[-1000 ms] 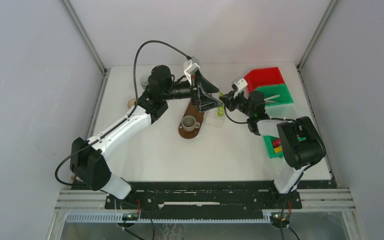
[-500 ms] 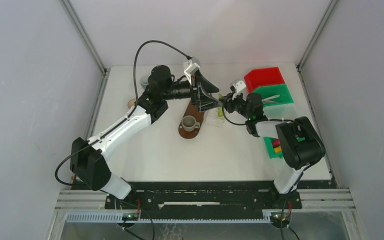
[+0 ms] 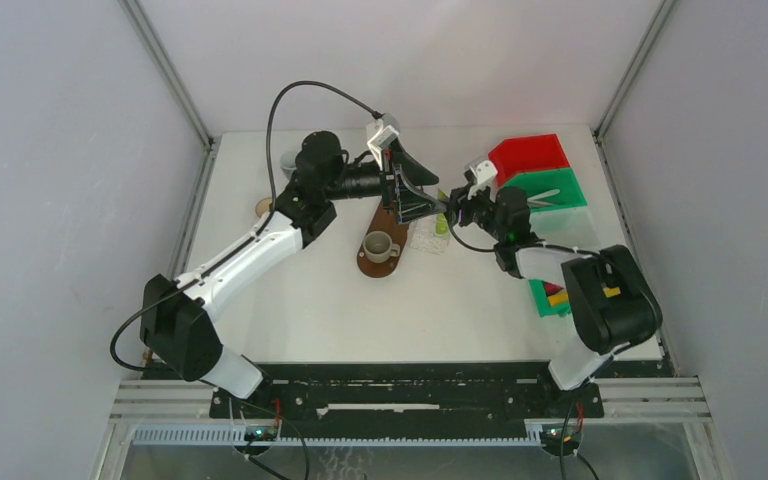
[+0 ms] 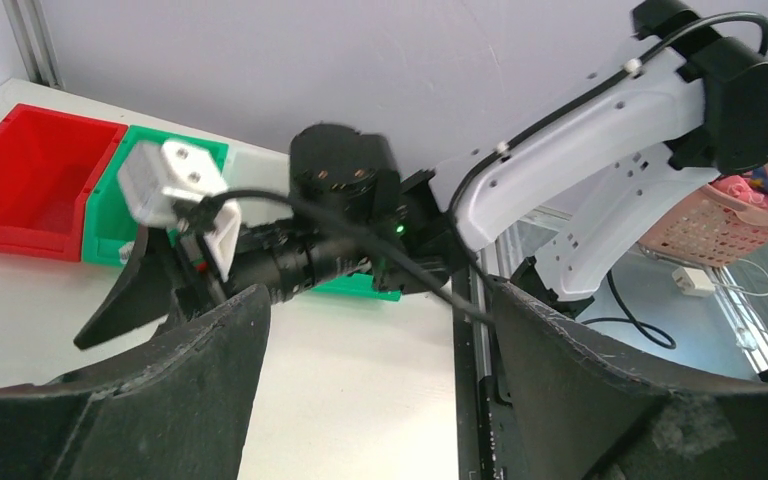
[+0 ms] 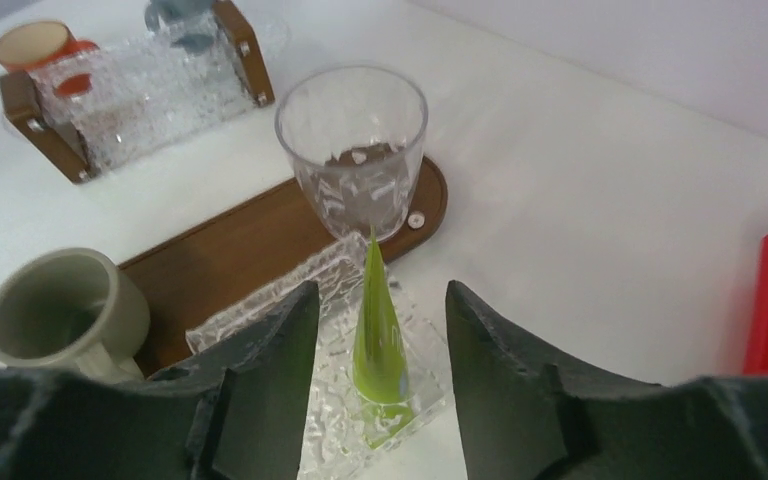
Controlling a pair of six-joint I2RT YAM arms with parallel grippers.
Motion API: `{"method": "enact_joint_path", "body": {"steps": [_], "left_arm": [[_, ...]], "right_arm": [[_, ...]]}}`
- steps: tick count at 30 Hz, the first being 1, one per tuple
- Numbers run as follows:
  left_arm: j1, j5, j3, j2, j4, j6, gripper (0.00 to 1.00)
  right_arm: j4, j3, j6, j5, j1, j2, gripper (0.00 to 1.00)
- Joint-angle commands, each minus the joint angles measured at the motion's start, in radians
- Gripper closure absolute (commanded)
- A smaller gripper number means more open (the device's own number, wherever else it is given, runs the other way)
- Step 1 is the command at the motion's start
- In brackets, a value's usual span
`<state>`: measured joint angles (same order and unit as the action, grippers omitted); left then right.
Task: Prepare toiletry sets of a toothbrush and toothpaste on the tray
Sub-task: Place the toothpaste in the toothpaste holder.
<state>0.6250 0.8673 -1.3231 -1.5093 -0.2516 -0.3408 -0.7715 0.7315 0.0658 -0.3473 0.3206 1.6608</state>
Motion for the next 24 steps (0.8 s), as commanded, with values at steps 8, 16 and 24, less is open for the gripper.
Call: {"method": "enact_joint_path", "body": {"steps": [8,16,24], "left_arm": [[0.001,0.012,0.041,0.063,-0.077,-0.018,0.13],[0.005,0.015,0.050,0.073,-0.104,-0.030,0.13],[0.014,0.018,0.055,0.082,-0.111,-0.027,0.12]], "right_arm": [[0.261,0.006,-0.035,0.088,0.026,-0.365,0.16],[0.692,-0.029,-0.215,0.232,-0.004,-0.725,0.00],[0.938,-0.176,-0.469,0.294,-0.235,-1.080,0.00]]}}
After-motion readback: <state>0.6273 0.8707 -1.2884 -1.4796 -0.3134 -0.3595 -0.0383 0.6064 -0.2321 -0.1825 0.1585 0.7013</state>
